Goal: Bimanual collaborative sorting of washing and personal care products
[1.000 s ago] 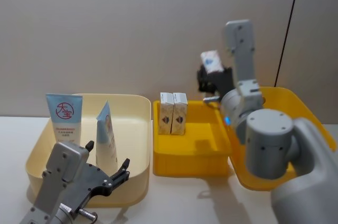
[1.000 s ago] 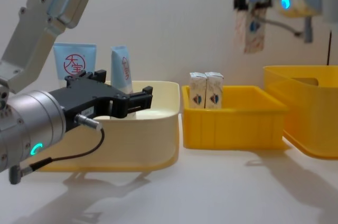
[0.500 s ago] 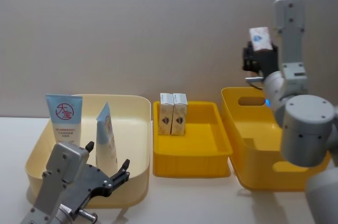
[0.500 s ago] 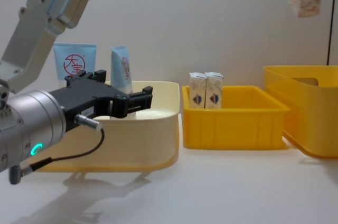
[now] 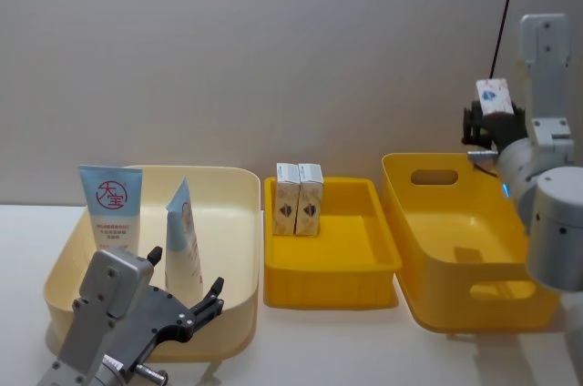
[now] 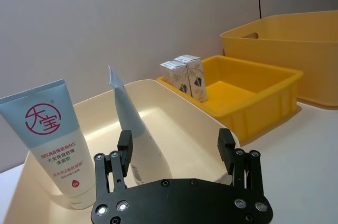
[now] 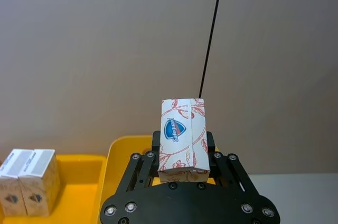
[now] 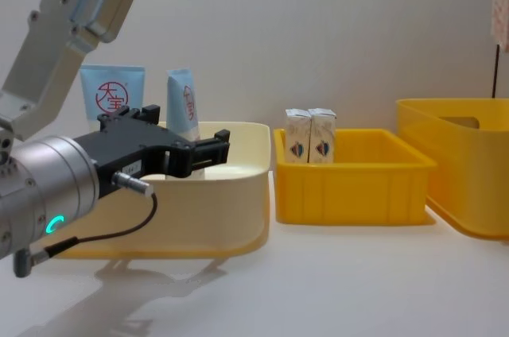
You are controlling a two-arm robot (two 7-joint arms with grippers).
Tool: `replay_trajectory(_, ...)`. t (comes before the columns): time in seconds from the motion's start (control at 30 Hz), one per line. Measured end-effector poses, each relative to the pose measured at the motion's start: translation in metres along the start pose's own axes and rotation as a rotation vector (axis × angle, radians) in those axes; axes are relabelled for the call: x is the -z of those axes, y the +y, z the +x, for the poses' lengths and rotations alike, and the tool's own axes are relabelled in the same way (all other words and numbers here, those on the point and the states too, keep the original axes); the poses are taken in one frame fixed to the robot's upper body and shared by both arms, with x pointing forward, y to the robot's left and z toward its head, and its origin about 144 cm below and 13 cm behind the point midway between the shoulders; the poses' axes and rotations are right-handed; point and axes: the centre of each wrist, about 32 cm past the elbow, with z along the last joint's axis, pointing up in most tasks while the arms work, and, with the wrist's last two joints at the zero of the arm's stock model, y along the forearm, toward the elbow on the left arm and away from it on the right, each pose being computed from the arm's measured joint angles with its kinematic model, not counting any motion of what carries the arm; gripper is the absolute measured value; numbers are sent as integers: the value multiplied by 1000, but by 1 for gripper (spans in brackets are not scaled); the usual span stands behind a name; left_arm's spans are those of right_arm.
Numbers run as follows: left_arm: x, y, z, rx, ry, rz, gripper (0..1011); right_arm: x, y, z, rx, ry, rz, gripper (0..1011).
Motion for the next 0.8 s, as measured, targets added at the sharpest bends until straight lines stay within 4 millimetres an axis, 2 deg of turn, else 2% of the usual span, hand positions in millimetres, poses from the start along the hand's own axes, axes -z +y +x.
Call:
replay_trajectory(0.47, 0, 0, 0, 0, 0, 0, 1003, 12, 12, 17, -47, 23, -186, 420)
replay_trajectory(0.53, 0, 0, 0, 0, 0, 0, 1003, 13, 13, 19, -55, 27, -208, 473)
replay_trajectory(0.57, 0, 0, 0, 0, 0, 0, 1003, 14, 14, 20, -59, 30, -218, 532)
replay_trajectory(0.73, 0, 0, 0, 0, 0, 0, 1003, 16, 16, 22, -68, 35, -244, 624)
replay_trajectory(0.8, 0, 0, 0, 0, 0, 0, 1003, 18, 18, 23, -75, 38, -260, 708)
